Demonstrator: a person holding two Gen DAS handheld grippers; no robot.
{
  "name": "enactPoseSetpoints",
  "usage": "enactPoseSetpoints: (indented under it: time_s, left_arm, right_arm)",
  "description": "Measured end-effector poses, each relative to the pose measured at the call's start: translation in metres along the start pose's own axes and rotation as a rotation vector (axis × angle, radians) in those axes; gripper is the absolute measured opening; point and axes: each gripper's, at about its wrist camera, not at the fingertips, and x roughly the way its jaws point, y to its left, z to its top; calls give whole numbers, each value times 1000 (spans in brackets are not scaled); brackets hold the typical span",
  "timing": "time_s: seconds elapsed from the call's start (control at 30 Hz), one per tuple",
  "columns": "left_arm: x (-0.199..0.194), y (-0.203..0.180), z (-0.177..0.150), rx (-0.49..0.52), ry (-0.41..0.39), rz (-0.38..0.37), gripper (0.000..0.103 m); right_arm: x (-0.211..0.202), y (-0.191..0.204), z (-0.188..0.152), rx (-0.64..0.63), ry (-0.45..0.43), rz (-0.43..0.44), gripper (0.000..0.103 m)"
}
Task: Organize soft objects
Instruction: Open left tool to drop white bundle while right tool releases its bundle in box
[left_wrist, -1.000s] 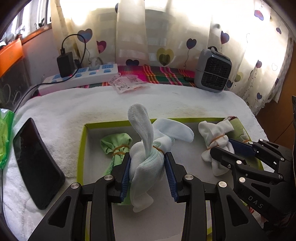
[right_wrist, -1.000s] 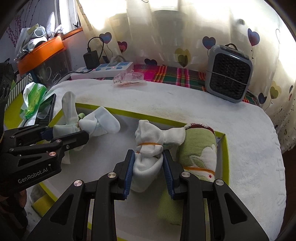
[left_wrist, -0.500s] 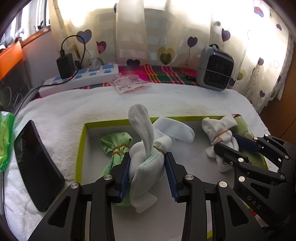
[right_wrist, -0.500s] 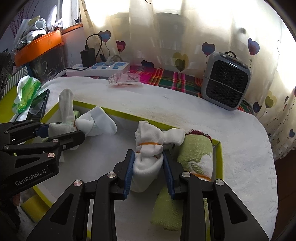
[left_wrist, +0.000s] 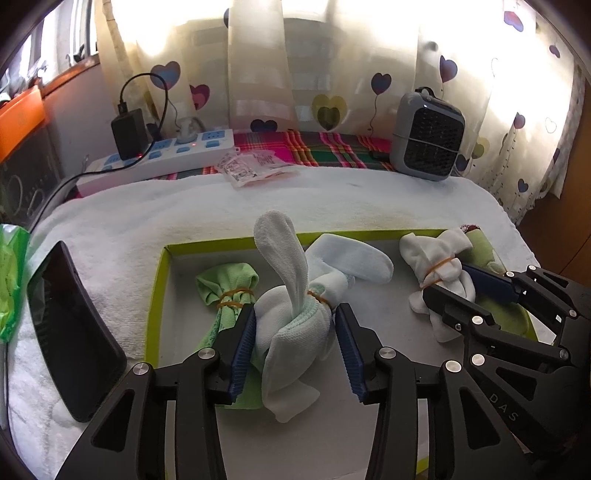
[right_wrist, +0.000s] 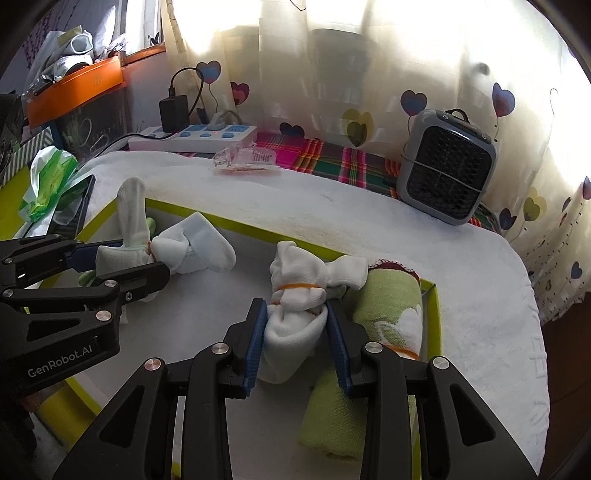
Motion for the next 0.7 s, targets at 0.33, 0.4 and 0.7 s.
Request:
enactPoseSetpoints:
  time_s: [0.33, 0.4, 0.7]
  left_arm:
    - [-4, 1, -2, 0, -7, 11, 48]
    - [-6, 2, -3, -4, -12, 4, 48]
    - [-18, 4, -7, -23, -29, -29, 61]
  right_arm:
    - [-3, -6, -2, 32, -12, 23, 46]
    - [-5, -7, -2, 42, -14, 28, 48]
    - [-13, -8, -4, 67, -33, 49, 57]
